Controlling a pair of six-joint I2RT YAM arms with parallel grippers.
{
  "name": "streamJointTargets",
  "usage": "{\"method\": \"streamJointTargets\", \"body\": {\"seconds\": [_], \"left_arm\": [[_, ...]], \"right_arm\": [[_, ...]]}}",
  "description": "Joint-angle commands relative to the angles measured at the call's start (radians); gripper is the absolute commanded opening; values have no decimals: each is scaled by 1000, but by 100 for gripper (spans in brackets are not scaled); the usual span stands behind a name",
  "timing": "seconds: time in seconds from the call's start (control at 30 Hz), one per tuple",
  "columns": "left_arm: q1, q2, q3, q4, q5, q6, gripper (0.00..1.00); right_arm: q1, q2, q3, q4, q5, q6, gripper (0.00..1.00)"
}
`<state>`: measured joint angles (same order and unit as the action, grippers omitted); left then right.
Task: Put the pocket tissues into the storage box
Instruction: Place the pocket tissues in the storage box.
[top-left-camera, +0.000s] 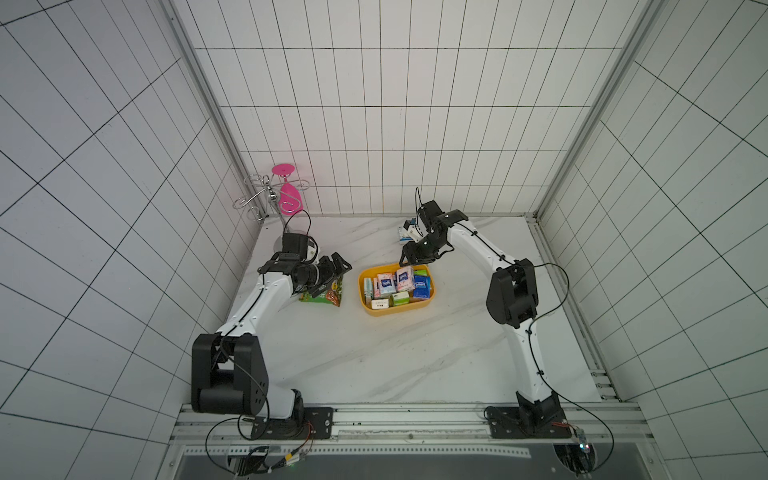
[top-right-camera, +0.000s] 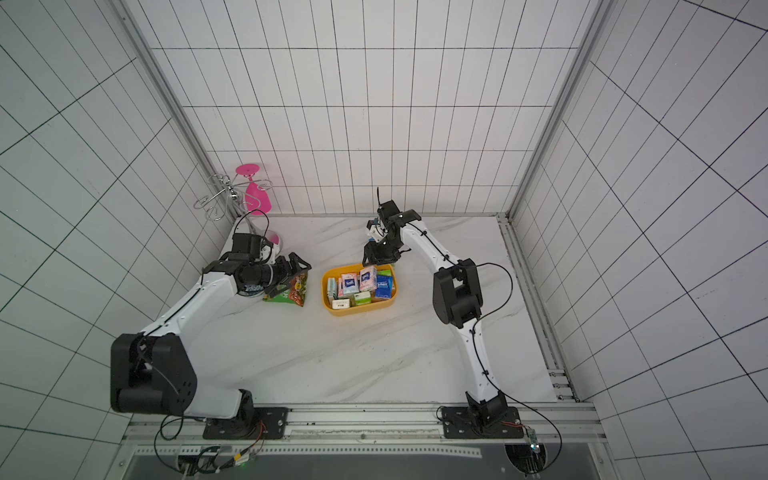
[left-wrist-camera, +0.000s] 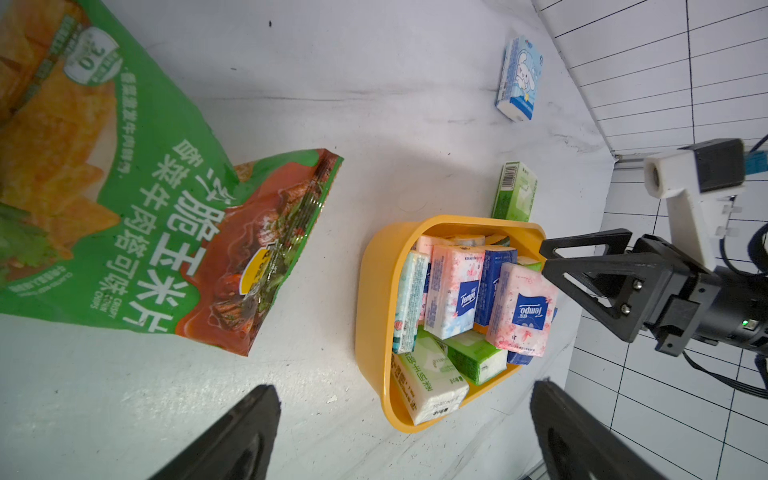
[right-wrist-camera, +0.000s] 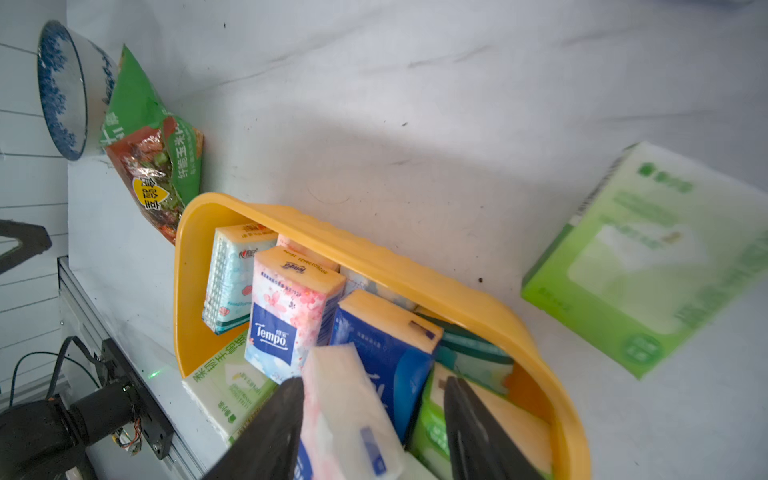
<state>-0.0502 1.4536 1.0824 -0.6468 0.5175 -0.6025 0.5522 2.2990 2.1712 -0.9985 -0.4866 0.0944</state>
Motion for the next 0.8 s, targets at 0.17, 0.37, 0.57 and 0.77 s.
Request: {"method": "streamJointTargets", "body": {"seconds": [0.17,0.37,0.57,0.77], "left_arm": [[-64,61,112,3,-19,-74,97],[-67,52,138,-19,-57,-122,97],[-68,19,110,-26,-77,-141,97],[-67,-42,85,-66,-103,-119,98]], "right_arm": [[-49,-219,-93,32,-42,76,46],[-24,-342,-319,103,-121,128,37],[46,-311,-366,134,-168,150,50],[56,-260,-373,157,-89,184,51]]}}
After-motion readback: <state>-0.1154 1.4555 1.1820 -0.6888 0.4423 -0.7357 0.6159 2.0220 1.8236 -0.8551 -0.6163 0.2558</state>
